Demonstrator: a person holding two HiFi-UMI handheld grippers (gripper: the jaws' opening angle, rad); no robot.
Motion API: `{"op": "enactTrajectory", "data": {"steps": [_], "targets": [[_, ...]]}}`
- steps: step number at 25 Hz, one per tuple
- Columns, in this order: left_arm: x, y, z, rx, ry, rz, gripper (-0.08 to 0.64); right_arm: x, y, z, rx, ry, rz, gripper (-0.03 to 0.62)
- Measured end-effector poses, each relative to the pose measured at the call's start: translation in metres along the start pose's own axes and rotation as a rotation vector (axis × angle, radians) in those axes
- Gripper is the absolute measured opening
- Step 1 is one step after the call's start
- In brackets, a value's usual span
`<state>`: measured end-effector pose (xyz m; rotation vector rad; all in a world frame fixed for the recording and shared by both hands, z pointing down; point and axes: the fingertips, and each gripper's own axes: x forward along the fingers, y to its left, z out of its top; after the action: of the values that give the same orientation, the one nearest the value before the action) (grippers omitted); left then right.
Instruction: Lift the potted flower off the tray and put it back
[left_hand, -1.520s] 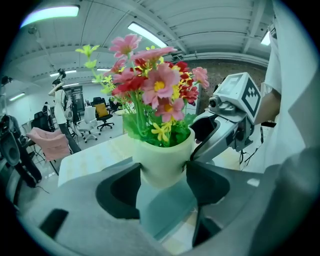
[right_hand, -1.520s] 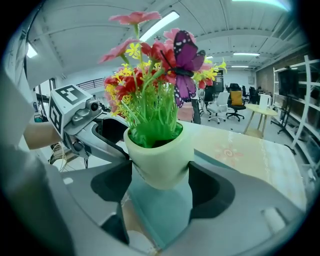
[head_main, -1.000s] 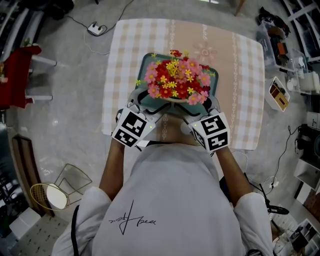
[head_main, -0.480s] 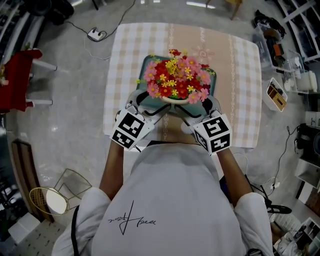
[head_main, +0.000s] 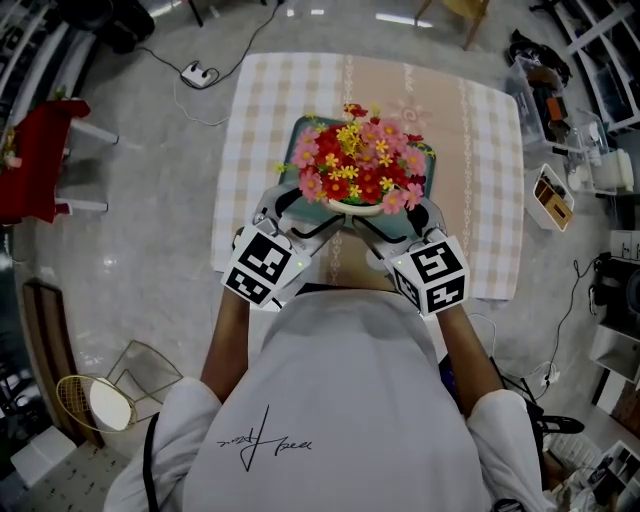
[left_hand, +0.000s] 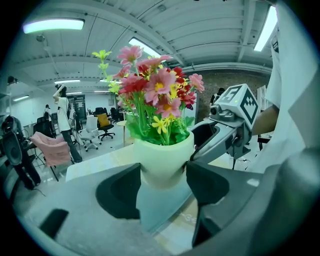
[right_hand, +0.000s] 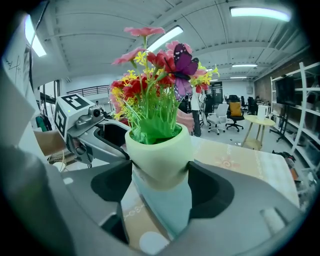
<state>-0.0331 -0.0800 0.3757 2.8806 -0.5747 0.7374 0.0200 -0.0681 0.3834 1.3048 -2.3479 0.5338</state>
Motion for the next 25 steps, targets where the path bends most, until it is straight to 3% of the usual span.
{"op": "enactTrajectory", "data": {"steps": [25], "targets": [[0.0,0.007,0.036,-0.023,-0.096,0.023,0.278,-0.012,-0.016,0.033,-0.008,-0.06,0.01,0.354]]}}
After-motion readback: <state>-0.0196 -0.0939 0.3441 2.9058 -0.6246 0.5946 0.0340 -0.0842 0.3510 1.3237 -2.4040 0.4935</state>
